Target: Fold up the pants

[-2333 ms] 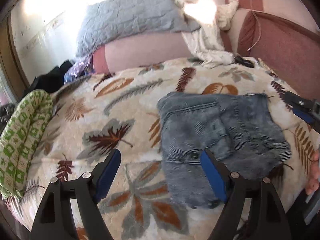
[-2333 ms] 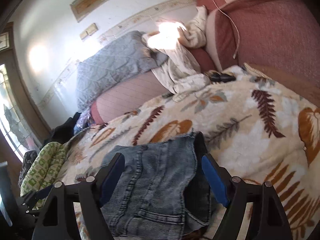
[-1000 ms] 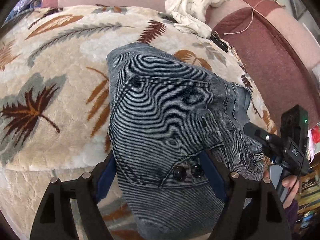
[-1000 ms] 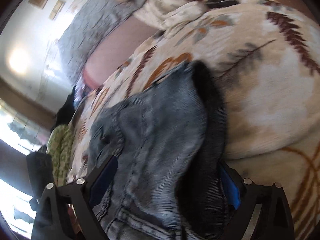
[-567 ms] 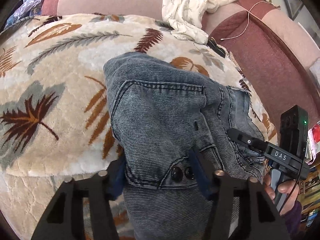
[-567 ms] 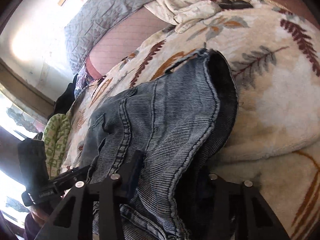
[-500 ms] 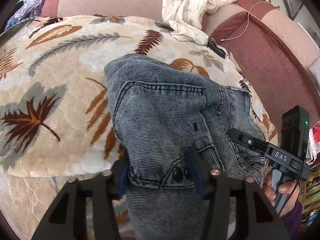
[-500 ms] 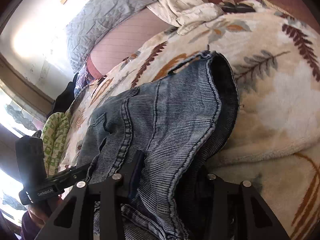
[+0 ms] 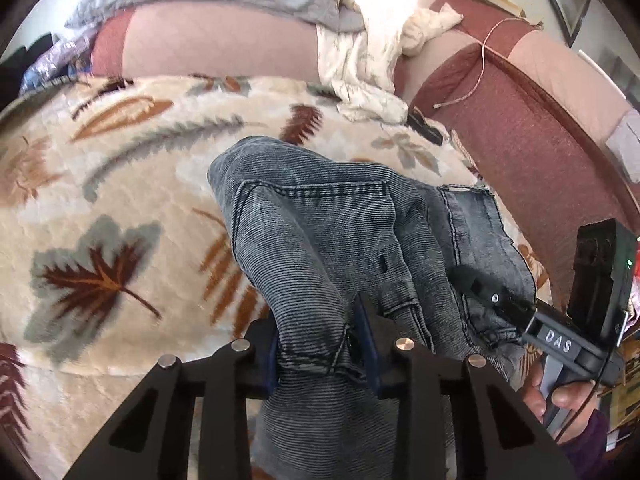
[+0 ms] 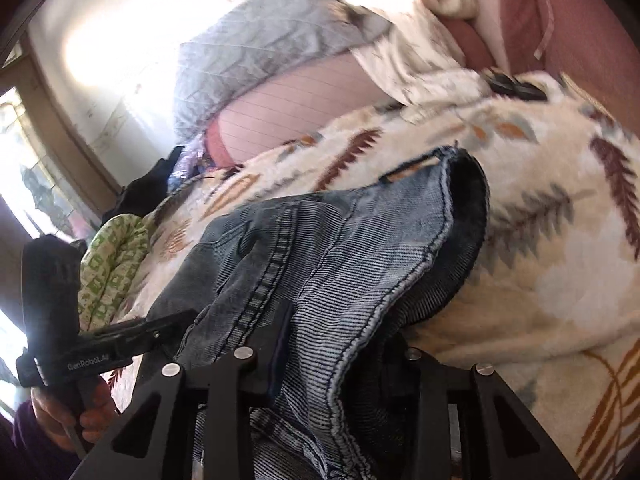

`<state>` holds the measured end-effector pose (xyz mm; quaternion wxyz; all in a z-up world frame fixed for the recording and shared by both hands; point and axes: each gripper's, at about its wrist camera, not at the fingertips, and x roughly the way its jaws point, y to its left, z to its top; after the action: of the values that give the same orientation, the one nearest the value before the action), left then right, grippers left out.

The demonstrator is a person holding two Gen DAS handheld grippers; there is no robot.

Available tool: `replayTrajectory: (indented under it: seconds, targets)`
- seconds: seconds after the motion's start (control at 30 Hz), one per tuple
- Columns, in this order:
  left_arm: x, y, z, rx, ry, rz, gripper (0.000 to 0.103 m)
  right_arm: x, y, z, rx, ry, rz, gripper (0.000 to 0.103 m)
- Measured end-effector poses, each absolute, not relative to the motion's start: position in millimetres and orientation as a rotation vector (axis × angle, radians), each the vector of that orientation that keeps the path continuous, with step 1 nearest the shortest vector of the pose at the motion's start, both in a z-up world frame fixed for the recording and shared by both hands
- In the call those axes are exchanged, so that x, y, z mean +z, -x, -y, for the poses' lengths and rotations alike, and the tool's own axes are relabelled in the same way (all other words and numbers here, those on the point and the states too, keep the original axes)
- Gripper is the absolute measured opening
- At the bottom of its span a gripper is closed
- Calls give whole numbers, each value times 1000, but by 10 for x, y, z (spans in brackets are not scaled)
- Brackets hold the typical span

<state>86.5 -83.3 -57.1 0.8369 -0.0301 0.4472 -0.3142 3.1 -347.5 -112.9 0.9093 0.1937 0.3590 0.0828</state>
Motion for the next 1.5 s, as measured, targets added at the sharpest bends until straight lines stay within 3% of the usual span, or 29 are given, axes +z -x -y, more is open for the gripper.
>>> replayTrajectory:
  seconds: [0.37,0.87,1.0,1.13,1.3,1.43,1.5]
  targets:
    - [-107,-935,258,-550,67,-844,34,-783,-147,2787,271,-314,-618,36]
    - [-781,-1081,-85,-390,66,-958,35,-1240,-534,2246,309,-206,-783,36]
    - [-889,-1098,-119,-365,62,-956,42,-1380,-583,2332,279,-232,-833,37]
    - [-961,-1085,-115,-349,31,-962,47,-1493,-630,2325,252,-223,-865,46]
    - [-872,-1009,-111,-273,-14,-950,66,-1532,-605,2352,224,-225,-865,55]
    - [-595,-771,-120,-190,-128,-848,71,-1442,-525,2392,177,-231,-844,74]
    - [-425,-633,-142,-156,-157,-786,77,-1292,-388,2416,154,-207,-773,76]
